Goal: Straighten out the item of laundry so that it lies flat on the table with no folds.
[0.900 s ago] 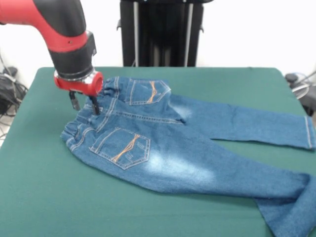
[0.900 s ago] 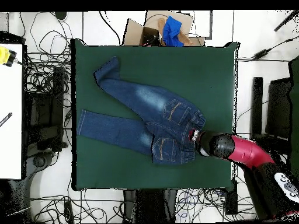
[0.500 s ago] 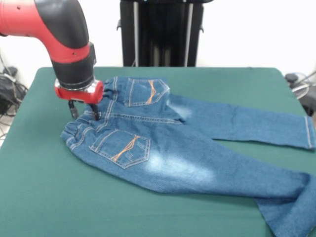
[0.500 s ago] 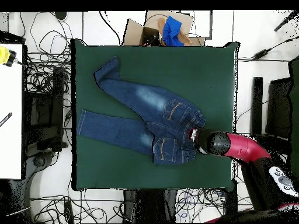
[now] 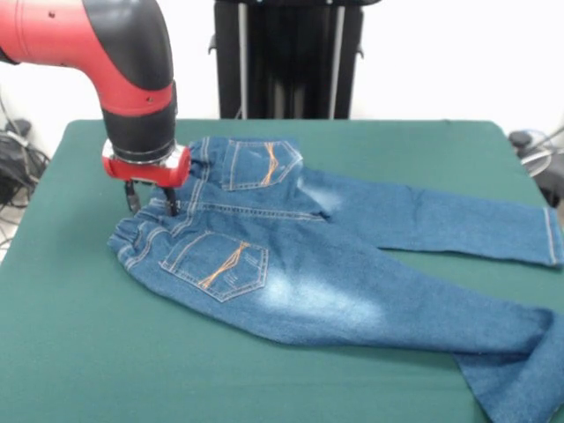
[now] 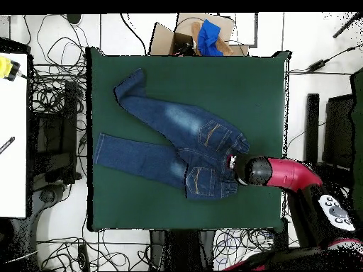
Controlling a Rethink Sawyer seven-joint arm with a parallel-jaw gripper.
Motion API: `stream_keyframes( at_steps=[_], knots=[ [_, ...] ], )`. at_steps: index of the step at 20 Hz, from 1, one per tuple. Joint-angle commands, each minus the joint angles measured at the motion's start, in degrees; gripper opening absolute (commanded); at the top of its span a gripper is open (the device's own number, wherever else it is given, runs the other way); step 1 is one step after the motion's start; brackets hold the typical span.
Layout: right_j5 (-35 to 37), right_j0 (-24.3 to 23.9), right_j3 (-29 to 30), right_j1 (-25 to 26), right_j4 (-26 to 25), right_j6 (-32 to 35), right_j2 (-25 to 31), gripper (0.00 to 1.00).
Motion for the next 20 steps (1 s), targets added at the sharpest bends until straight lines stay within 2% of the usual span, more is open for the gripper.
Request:
stream_keyframes(
  at_steps=[1,13,20],
  knots=[
    [-13.09,2.10,-8.22,12.17,-3.98,1.40,3.85,0.00],
    [-10.95,2.34,-8.01,11.20,-2.97,1.16,3.99,0.00],
    [-5.22,0.36,-7.65,10.61,-0.62,-2.01,5.73,0.00]
  ],
)
